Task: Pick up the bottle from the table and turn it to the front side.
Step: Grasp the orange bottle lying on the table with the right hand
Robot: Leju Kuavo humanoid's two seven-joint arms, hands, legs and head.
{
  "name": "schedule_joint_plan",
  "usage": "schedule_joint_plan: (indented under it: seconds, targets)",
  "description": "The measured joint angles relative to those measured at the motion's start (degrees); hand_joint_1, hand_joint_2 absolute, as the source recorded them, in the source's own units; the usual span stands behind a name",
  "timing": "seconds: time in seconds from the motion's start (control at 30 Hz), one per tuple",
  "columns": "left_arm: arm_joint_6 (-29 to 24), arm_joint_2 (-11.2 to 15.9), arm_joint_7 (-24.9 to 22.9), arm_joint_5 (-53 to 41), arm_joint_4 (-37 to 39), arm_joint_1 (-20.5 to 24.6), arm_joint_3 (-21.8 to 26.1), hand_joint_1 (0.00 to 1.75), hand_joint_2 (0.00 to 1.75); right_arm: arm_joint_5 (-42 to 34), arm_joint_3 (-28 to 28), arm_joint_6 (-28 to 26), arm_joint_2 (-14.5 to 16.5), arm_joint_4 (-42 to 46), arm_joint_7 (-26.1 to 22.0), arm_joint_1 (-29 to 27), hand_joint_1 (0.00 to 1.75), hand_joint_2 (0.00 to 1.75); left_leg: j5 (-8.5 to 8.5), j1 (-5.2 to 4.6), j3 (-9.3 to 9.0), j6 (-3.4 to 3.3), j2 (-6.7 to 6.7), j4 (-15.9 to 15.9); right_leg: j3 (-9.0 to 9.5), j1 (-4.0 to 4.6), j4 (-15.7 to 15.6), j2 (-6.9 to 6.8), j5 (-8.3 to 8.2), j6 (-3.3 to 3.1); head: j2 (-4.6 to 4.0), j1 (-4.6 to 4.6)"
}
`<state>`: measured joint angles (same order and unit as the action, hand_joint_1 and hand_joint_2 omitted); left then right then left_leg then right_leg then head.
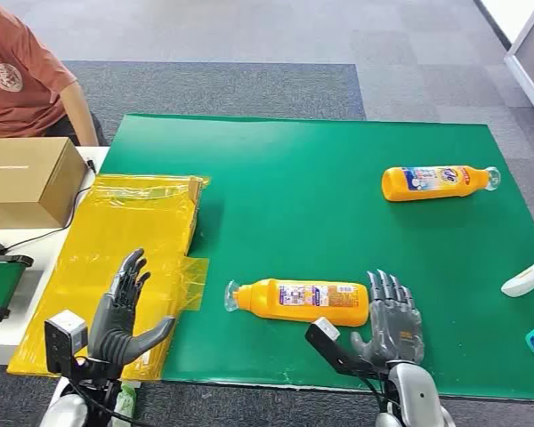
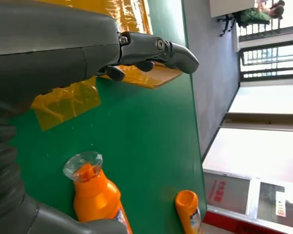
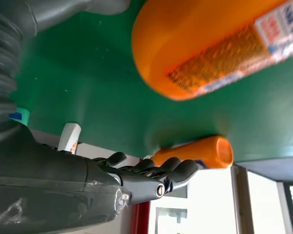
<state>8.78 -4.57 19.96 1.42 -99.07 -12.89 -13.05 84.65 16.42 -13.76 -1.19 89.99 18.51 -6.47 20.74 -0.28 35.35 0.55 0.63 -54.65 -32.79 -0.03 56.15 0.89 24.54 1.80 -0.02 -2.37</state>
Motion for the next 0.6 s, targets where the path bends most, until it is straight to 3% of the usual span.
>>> schedule_joint_plan:
  seconds: [0.33,0.6]
  targets:
    - [0.8,-0.5,-0.1,-0.7,-1.3,1.4,0.7,0.00,1.75,0.9,3.0,1.3,-0.5,-4.8,0.8,2.7,0.00,1.75,-0.01,0.00,0.00,0.00,0.00,0.0,0.01,0.00,0.0,0.00,0.00,0.00,0.00,0.01]
    - [2.4,-0.7,0.2,-0.9,-1.6,2.8,0.9,0.00,1.75,3.1,5.2,1.2,-0.6,-12.0,-0.3,8.5,0.00,1.75,-0.06,0.00,0.00,-0.01,0.00,0.0,0.01,0.00,0.0,0.00,-0.04,0.03,0.00,0.01]
